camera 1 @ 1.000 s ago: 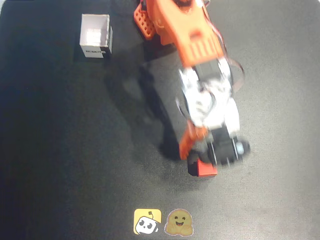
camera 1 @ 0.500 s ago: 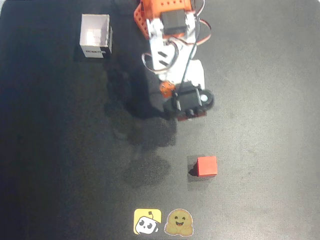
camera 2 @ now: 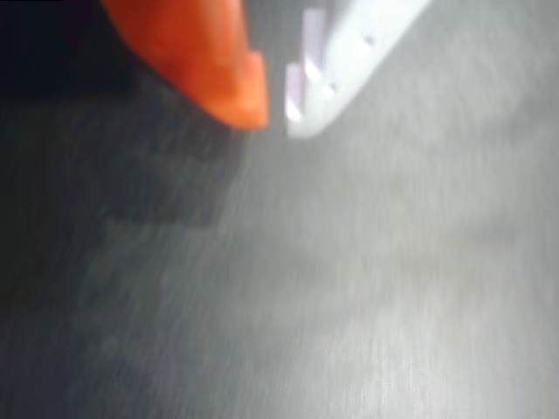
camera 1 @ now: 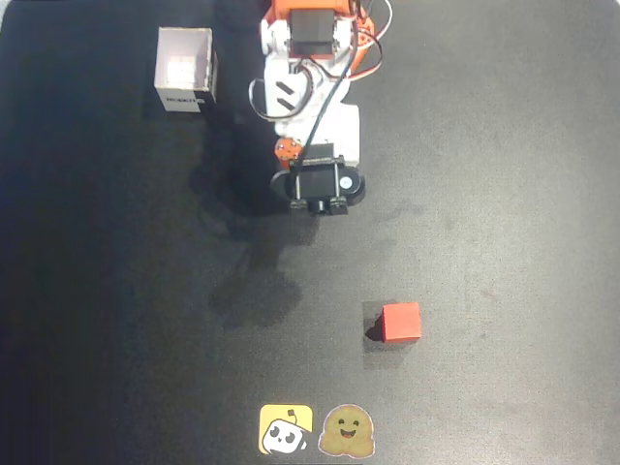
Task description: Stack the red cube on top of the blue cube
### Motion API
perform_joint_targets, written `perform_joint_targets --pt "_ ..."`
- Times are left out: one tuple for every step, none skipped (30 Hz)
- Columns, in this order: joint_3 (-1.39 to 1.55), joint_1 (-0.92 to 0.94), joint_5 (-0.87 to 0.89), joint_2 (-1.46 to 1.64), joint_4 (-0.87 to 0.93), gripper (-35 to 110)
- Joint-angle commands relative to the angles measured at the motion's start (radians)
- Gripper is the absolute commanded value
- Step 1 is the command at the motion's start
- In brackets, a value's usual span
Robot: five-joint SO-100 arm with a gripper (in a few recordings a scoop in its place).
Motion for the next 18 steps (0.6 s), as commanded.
perform_joint_targets --pt "0.02 0.009 0.005 0.044 0.029 0" --pt "0.035 0.012 0.005 0.061 0.037 0" --pt "0.049 0.014 0.005 0.08 0.044 0" --pt "0.061 0.017 0.005 0.097 0.052 0" --pt "0.074 0.021 0.005 0.112 0.061 0" --pt "0.081 0.025 0.0 0.124 0.072 0" --pt "0.094 0.025 0.0 0.141 0.083 0" --pt "0.109 0.026 0.0 0.169 0.094 0" --pt "0.129 0.026 0.0 0.207 0.104 0" --pt "0.153 0.026 0.0 0.255 0.12 0" --pt "0.181 0.026 0.002 0.31 0.14 0" --pt "0.213 0.028 0.0 0.379 0.166 0" --pt "0.25 0.028 0.002 0.466 0.204 0" --pt "0.27 0.029 0.005 0.568 0.276 0" --pt "0.268 0.031 0.006 0.62 0.324 0" --pt "0.268 0.034 0.006 0.672 0.374 0" --pt "0.267 0.037 0.006 0.672 0.391 0" --pt "0.268 0.041 0.003 0.672 0.4 0"
